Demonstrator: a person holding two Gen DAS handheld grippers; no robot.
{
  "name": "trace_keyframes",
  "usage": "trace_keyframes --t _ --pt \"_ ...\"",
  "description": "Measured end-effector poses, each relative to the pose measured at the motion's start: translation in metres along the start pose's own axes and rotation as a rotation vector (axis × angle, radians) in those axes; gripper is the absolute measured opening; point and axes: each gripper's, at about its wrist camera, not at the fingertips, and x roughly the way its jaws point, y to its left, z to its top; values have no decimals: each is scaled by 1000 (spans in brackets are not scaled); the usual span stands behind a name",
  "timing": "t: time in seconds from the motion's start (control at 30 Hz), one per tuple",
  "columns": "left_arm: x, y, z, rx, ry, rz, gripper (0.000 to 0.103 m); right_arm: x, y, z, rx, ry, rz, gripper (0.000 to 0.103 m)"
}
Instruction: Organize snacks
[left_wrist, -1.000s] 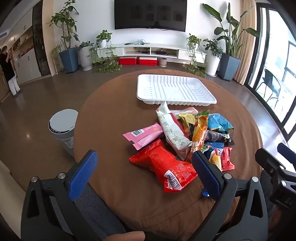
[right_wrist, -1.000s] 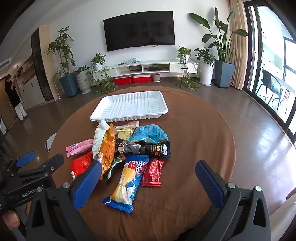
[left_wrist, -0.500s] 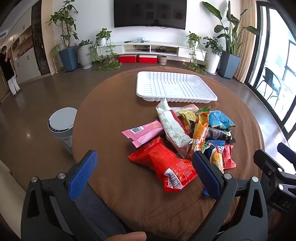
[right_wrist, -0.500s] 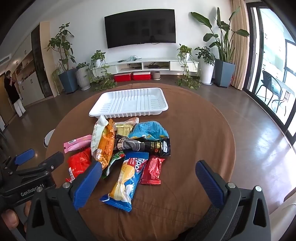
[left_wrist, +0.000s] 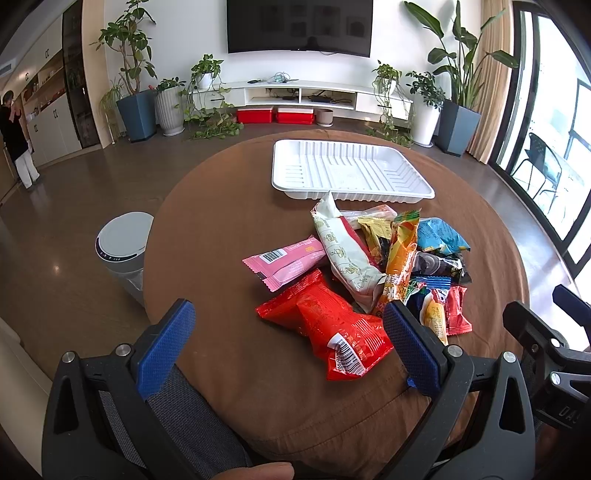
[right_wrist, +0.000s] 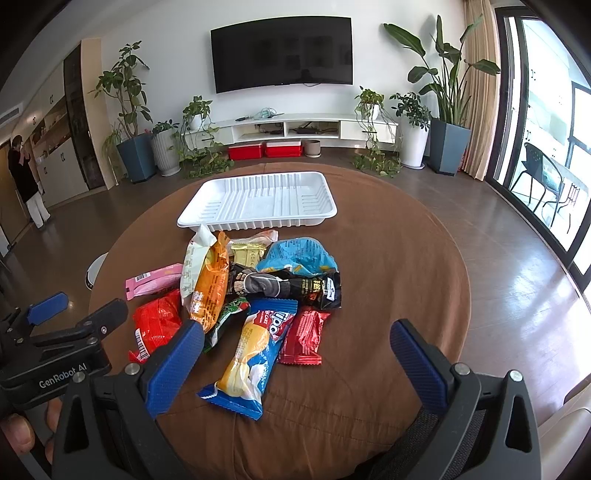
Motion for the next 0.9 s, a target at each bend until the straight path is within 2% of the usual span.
trace_keyframes --t 0.9 --pt "2 -1 -1 1 7 1 103 3 0 -5 -9 12 -6 103"
